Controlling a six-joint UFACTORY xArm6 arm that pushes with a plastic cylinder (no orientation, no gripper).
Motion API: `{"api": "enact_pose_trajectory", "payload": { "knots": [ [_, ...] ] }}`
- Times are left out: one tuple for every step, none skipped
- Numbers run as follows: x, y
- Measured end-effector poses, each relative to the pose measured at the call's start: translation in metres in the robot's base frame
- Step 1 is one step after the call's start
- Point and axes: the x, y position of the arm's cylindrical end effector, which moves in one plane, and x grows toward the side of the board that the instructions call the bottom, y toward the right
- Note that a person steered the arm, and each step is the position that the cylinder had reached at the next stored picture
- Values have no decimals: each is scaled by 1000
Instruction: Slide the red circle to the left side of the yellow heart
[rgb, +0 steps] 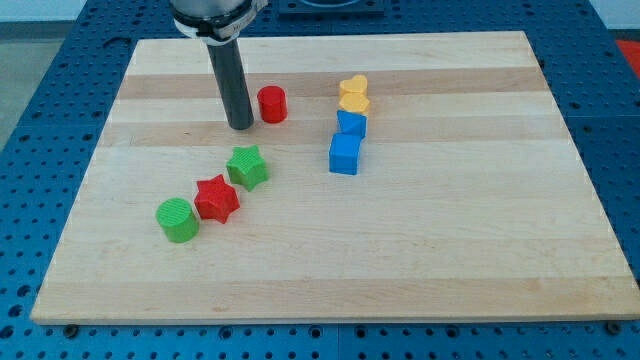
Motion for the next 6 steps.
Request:
{"api": "enact_pose_trajectory", "payload": {
  "knots": [
    [-8, 18],
    [-22, 33],
    [-25, 47],
    [-23, 33],
    [-29, -5],
    [-47, -16]
  ]
}}
